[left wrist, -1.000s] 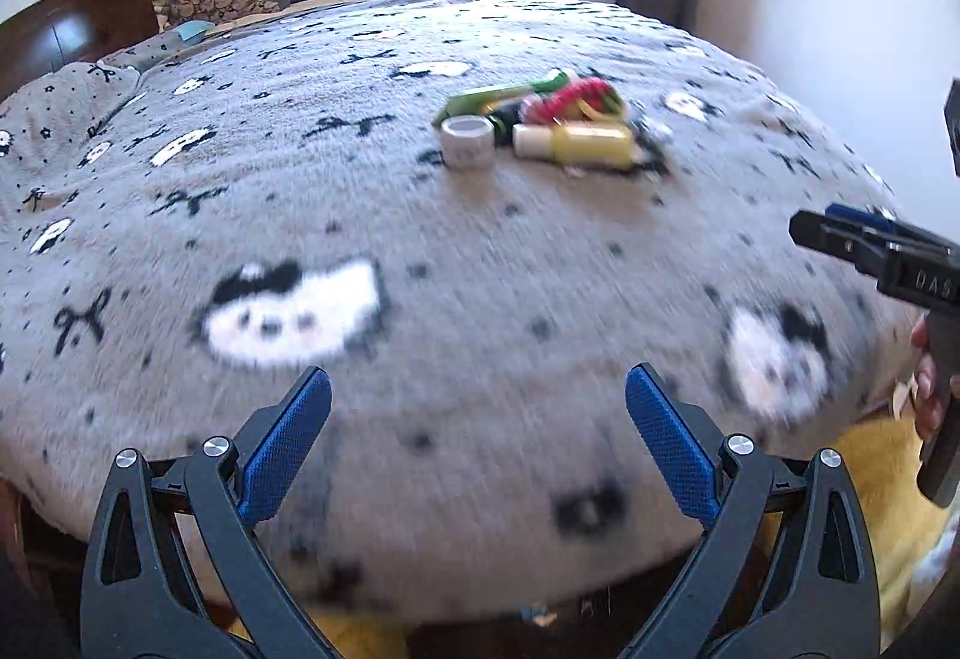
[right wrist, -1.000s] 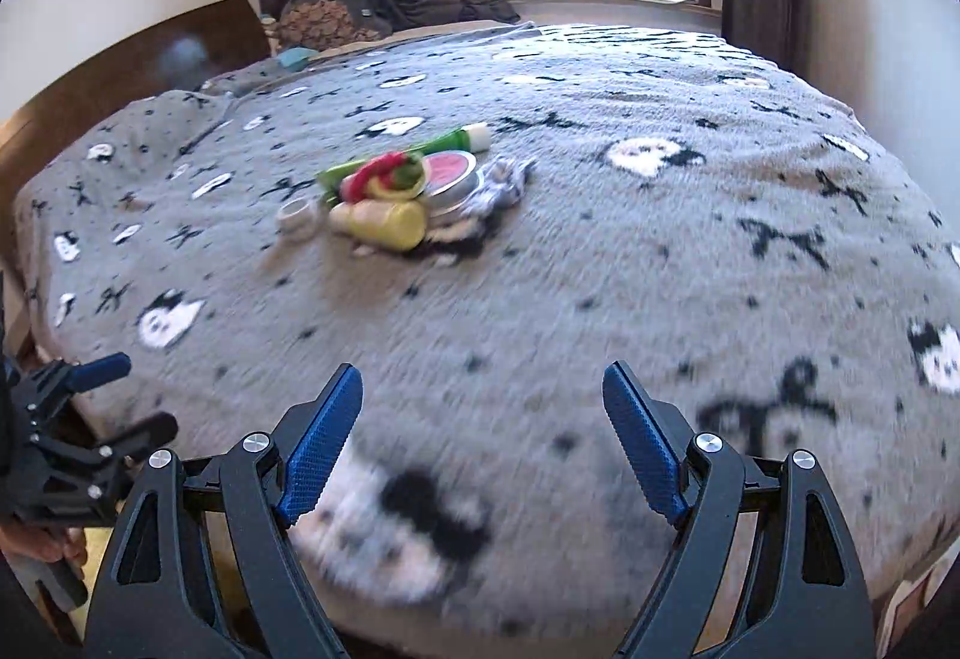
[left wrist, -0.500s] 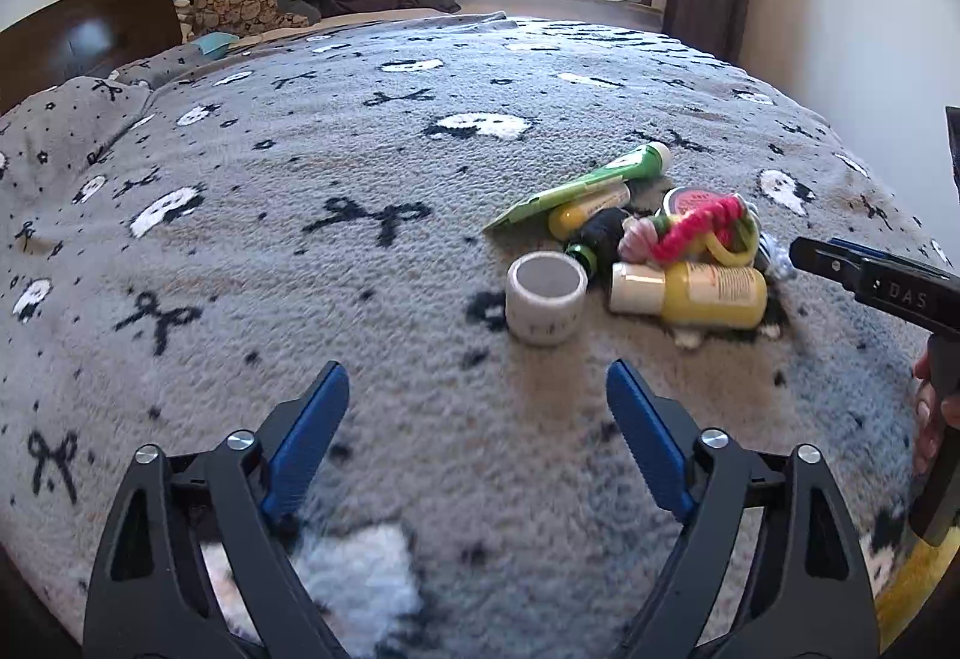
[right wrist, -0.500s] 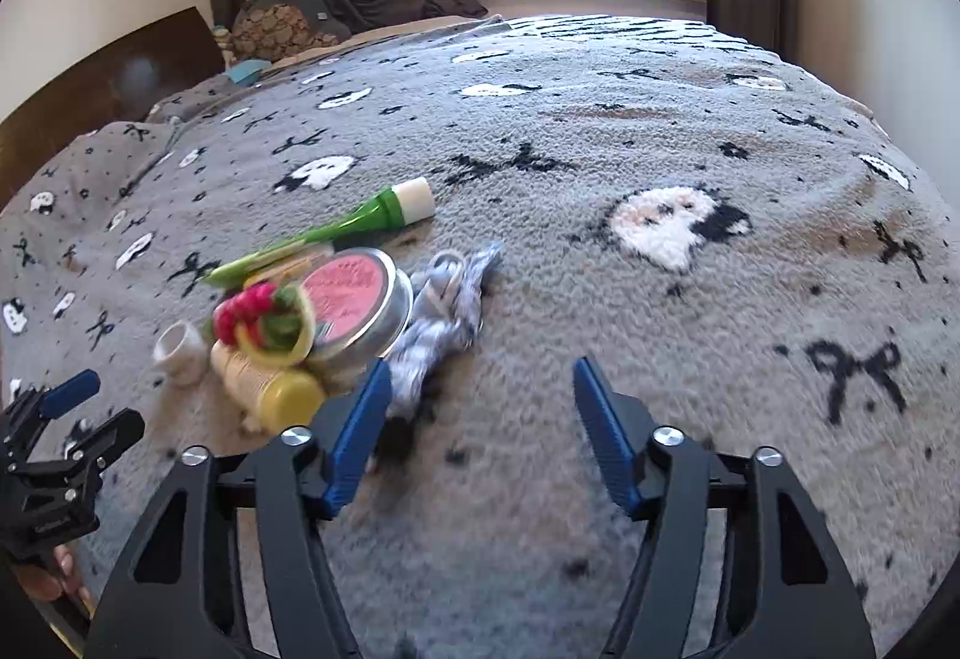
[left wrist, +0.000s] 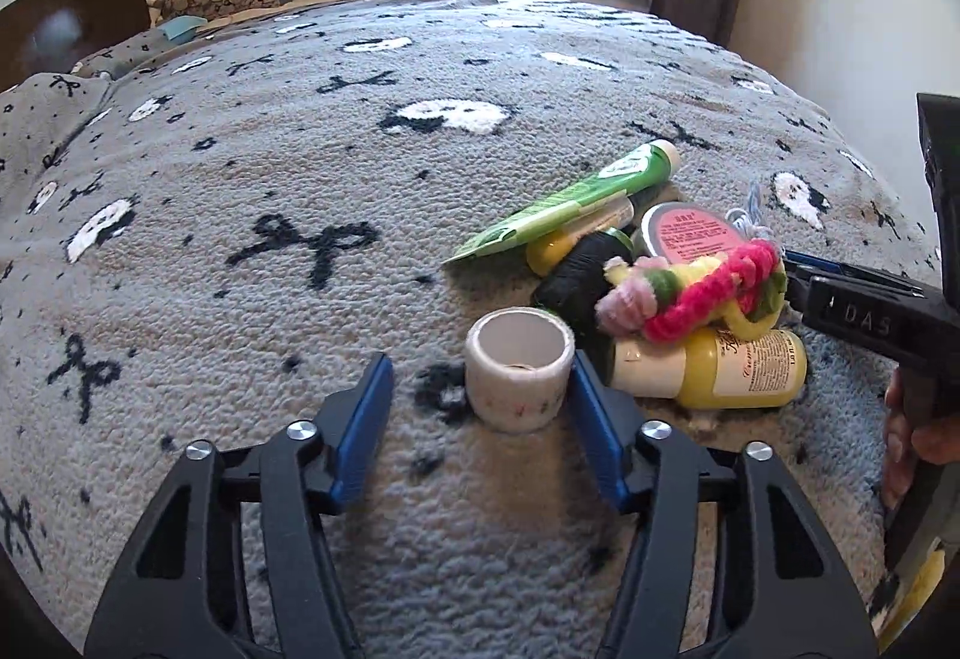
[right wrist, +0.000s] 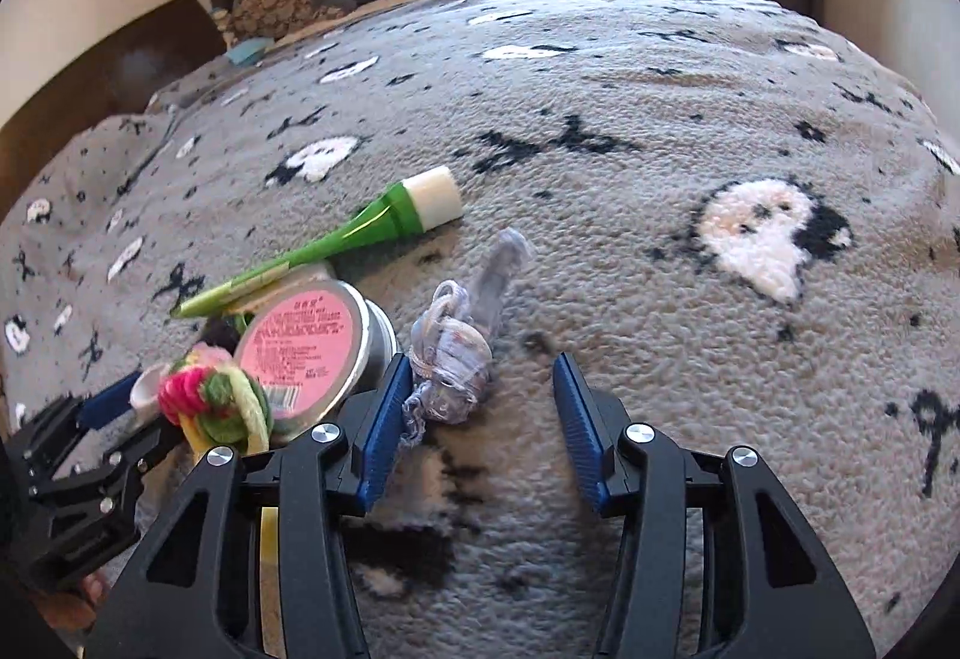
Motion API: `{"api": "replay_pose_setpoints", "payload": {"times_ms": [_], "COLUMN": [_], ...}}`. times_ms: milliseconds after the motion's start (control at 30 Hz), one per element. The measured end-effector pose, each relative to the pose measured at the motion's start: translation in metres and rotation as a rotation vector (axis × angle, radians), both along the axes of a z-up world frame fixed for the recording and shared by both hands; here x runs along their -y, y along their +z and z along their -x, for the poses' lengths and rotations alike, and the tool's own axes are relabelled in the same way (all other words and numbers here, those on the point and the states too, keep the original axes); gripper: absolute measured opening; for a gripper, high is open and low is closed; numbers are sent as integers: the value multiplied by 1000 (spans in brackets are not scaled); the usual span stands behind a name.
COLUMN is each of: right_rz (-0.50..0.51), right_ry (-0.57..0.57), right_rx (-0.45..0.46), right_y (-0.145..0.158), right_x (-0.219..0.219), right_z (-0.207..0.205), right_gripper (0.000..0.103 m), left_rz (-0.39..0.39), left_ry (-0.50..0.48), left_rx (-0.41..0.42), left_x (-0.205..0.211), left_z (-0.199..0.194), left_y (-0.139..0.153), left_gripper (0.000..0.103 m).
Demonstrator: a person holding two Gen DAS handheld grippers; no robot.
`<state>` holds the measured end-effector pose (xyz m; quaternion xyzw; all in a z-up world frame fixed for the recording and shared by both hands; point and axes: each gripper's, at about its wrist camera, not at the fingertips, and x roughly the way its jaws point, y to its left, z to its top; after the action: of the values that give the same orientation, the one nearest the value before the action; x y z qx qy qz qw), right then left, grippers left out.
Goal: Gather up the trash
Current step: 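Grasp the white tape roll with left tool while right tool grasps grey cloth, then carry the tape roll and grey cloth down to the bin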
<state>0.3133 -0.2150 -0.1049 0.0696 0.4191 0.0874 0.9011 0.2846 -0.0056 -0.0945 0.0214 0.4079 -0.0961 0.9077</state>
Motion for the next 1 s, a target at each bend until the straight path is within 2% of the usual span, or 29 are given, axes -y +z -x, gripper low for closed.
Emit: {"api": "replay_pose_setpoints", "payload": {"times_ms": [100,133,300,467,633,767,1000], "right_rz": [6,8,53,91,137,148,99], "right_ry": [35,42,47,32,25,53,110], "right_rx": [10,14,44,68,111,167,246], "right_y": [2,2,9,20,36,56,78], "right_x": [-5,-6,-10,-2,6,9,16], "right_z": [1,1,11,28,71,123,207], "right_gripper": [25,24,22,22,22,22,22], "left_rz": [-14,-16,-24,-16,-15,9,13], "left_ry": [-29,-38,-41,-34,-48,-63,-95], "left_rx": [-10,-11,2,19,65,108,174], "left_x": [7,9,9,2,-1,-3,1], "left_z": [-3,-3,4,29,68,107,173], "left_y": [-2,-2,3,13,28,46,66], "left_gripper": [35,31,30,30,30,30,30]}}
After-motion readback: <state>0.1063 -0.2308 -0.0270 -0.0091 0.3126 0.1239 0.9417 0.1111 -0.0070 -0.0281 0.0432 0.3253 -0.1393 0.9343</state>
